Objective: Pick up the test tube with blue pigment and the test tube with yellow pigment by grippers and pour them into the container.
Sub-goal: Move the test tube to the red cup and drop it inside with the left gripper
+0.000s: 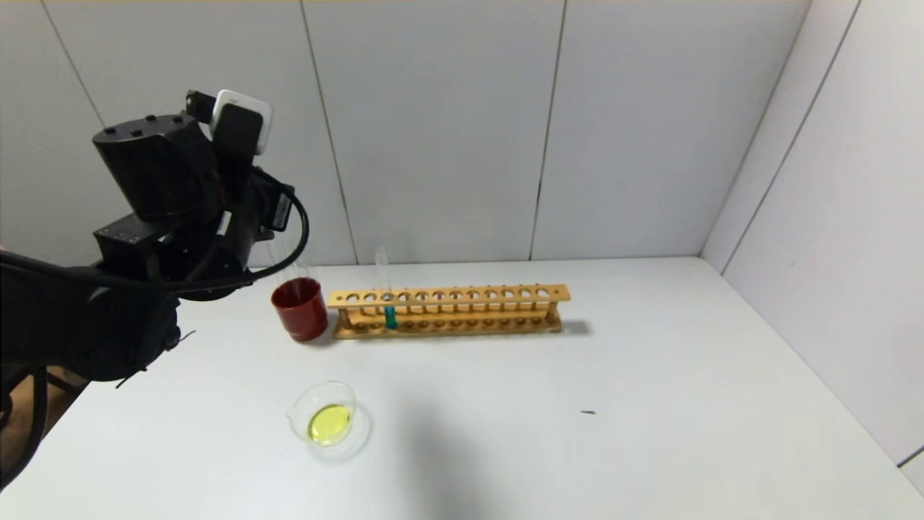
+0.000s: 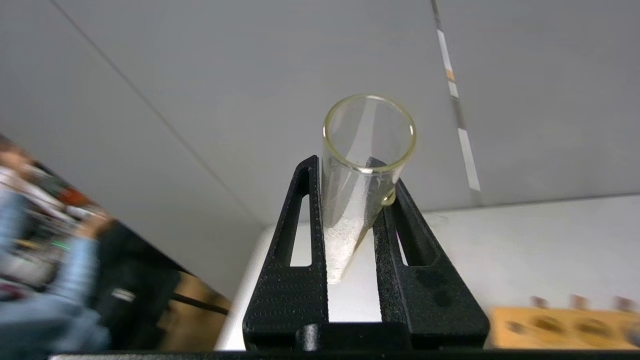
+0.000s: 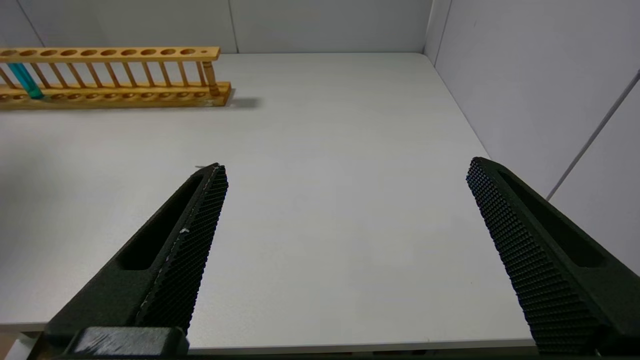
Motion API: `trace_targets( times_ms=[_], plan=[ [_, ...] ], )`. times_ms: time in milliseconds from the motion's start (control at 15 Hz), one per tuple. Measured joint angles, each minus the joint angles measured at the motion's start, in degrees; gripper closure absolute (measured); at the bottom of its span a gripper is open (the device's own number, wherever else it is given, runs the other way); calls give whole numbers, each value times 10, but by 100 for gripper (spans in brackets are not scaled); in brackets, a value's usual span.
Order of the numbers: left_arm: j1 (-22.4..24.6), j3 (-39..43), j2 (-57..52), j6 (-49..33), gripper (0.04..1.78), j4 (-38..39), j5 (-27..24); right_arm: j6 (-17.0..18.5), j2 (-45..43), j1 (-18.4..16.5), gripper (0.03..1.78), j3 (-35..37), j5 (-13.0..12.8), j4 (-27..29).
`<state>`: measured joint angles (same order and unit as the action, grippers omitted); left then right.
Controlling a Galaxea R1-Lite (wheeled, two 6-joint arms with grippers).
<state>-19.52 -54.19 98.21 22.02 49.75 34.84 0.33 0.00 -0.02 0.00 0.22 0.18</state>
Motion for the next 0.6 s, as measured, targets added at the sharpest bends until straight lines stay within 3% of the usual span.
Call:
trace_targets(
  times_ms=[133, 267, 600],
  plan=[
    [22, -12, 0, -96, 150, -62, -53, 0, 0, 0, 6, 0, 0, 0],
    [37, -21, 14, -153, 150, -75, -79, 0, 0, 0, 6, 0, 0, 0],
    [62, -25, 55, -185, 150, -74, -130, 0, 0, 0, 6, 0, 0, 0]
  ],
)
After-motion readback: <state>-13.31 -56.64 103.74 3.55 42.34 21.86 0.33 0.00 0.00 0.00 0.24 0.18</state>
